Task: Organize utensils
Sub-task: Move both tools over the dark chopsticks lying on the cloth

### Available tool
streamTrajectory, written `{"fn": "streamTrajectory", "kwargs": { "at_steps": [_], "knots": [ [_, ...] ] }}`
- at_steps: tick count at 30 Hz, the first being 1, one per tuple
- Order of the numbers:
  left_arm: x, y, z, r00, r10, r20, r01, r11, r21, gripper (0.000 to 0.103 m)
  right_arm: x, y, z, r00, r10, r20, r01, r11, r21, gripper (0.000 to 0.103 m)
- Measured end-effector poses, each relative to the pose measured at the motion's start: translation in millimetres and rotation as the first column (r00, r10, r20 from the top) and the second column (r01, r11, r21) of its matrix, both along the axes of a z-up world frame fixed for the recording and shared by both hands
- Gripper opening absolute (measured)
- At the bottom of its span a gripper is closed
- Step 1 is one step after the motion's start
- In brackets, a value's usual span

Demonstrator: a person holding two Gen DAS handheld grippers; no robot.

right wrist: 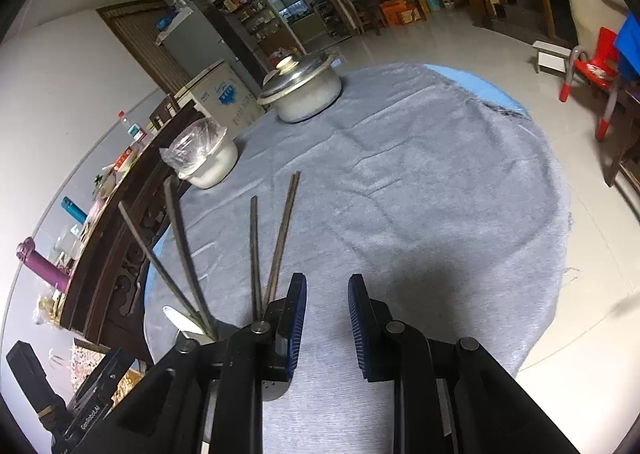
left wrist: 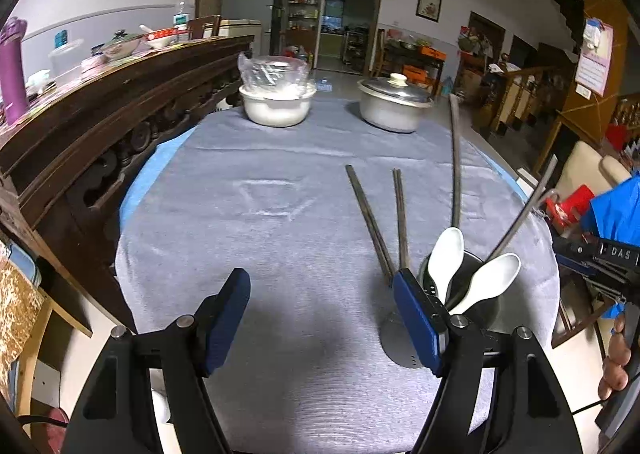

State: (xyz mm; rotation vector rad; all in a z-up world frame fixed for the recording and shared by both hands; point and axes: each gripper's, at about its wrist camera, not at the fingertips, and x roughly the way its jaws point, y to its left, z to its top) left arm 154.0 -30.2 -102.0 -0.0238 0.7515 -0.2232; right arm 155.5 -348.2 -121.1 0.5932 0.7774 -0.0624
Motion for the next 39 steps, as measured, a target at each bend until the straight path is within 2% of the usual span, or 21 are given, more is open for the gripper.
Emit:
{"fn": "streamTrajectory", "kwargs": {
  "at_steps": [4, 14, 20, 26, 29, 32, 35, 39],
  "knots": [
    [-1.8, -3.2, 0.0, 1.000, -0.011, 0.005, 0.011, 1.000, 0.008, 0.075, -0.2, -6.5, -0.7, 1.000, -0.018, 0.003, 0.018, 1.000, 0.014, 0.024],
    [1.6, 3.2, -1.7, 1.000, -0.004, -0.008, 0.004, 1.000, 0.001, 0.075, 5.2, 4.2, -6.2, 1.000, 0.015, -0.006, -0.015, 1.000, 0.001, 0.024],
    [16.2, 18.4, -3.5, 1.000, 0.002, -0.027, -0.002, 1.000, -0.009, 0.075, 25.2, 3.8, -10.3, 0.999, 0.032, -0.034, -0.033, 0.999, -0.023, 0.024],
    [63.7, 26.4, 0.9, 0.998, -0.023, -0.055, 0.023, 1.000, 0.003, 0.075, 80.1, -3.2, -19.6, 0.989, 0.134, -0.064, -0.136, 0.990, -0.030, 0.024],
    [101.3, 23.7, 3.9, 0.992, -0.087, -0.092, 0.086, 0.996, -0.017, 0.075, 121.6, -5.4, -29.1, 0.973, 0.210, -0.098, -0.209, 0.978, 0.014, 0.024],
    [142.3, 13.9, -5.8, 0.977, -0.148, -0.152, 0.146, 0.989, -0.022, 0.075, 168.5, 6.6, -39.5, 0.943, 0.301, -0.141, -0.302, 0.953, 0.018, 0.024],
    [183.2, 1.5, -26.5, 0.956, -0.164, -0.244, 0.157, 0.986, -0.047, 0.075, 210.5, 19.9, -49.8, 0.918, 0.360, -0.166, -0.358, 0.933, 0.043, 0.024],
    [216.5, -15.9, -45.2, 0.930, -0.189, -0.315, 0.166, 0.981, -0.099, 0.072, 255.9, 32.0, -58.9, 0.909, 0.370, -0.191, -0.364, 0.929, 0.067, 0.024]
  ]
}}
